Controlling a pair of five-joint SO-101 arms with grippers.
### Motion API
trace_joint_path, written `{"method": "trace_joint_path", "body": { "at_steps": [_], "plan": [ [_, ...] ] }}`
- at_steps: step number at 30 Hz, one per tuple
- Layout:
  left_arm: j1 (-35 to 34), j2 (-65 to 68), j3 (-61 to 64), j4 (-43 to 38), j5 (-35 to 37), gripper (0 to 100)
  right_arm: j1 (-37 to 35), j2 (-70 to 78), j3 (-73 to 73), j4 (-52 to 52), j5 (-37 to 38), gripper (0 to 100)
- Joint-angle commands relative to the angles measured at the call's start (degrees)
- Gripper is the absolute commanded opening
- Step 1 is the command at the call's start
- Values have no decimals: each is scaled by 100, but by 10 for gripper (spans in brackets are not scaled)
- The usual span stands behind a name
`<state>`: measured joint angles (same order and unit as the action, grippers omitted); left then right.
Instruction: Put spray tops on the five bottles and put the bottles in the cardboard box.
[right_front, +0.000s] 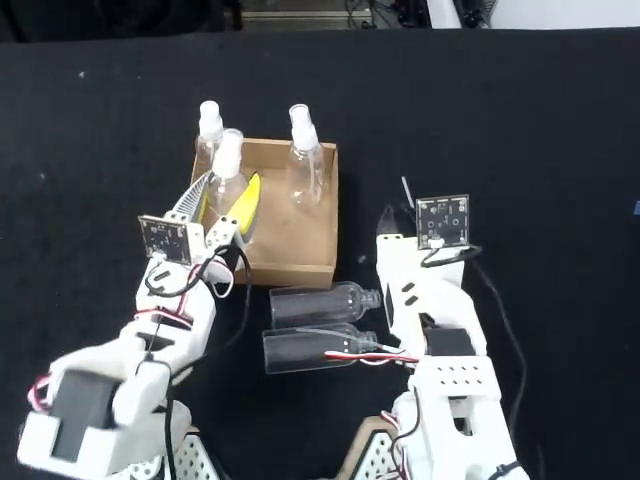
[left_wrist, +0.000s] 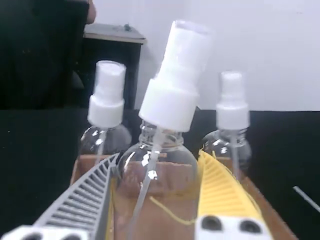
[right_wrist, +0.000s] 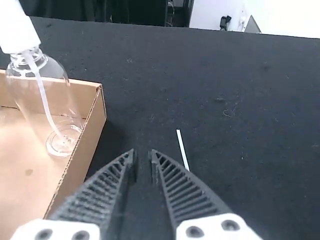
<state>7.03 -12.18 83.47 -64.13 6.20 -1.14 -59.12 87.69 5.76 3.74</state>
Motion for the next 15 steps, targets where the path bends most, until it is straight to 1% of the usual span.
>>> {"method": "trace_joint_path", "body": {
  "at_steps": [1, 6, 15],
  "plan": [
    [-277, 431, -462, -281, 18, 30, 44, 31, -365, -149, 53, 25],
    [-312, 1011, -796, -290, 18, 30, 44, 31, -374, -149, 53, 25],
    [-303, 1178, -910, -246, 53, 30, 53, 31, -382, -149, 53, 25]
  ]
}}
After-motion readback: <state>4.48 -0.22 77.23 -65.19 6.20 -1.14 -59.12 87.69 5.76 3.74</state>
